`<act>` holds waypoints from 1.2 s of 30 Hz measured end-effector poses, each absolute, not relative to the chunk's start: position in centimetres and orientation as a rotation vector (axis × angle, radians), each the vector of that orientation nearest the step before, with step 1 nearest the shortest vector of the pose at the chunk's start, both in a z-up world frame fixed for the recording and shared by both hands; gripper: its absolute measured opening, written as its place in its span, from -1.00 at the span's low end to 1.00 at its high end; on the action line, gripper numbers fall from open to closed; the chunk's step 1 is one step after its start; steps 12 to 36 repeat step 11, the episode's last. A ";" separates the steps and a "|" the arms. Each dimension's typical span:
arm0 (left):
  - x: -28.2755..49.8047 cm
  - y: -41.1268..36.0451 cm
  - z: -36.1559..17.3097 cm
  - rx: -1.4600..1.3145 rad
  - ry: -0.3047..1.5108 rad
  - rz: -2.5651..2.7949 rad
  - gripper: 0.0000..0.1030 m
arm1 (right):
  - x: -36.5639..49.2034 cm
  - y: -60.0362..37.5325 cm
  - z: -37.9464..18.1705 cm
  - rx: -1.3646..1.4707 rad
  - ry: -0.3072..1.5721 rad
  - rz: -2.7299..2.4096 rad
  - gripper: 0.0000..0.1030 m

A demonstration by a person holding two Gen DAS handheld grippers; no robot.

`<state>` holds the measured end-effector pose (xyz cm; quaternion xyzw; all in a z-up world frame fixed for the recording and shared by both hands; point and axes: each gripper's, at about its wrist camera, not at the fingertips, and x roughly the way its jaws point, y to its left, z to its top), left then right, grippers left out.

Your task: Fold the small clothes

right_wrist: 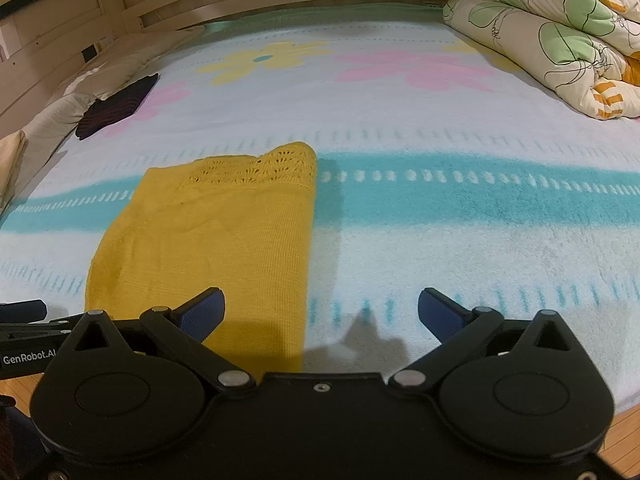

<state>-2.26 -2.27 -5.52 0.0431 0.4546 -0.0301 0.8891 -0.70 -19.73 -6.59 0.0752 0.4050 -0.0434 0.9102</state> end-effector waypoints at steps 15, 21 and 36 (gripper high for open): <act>-2.2 -2.3 -5.5 0.094 0.942 -0.073 0.59 | -0.7 -19.4 -6.7 0.153 0.837 -0.087 0.99; -2.2 -2.3 -5.5 0.094 0.942 -0.073 0.59 | -0.7 -19.4 -6.7 0.153 0.837 -0.087 0.99; -2.2 -2.3 -5.5 0.094 0.942 -0.073 0.59 | -0.7 -19.4 -6.7 0.153 0.837 -0.087 0.99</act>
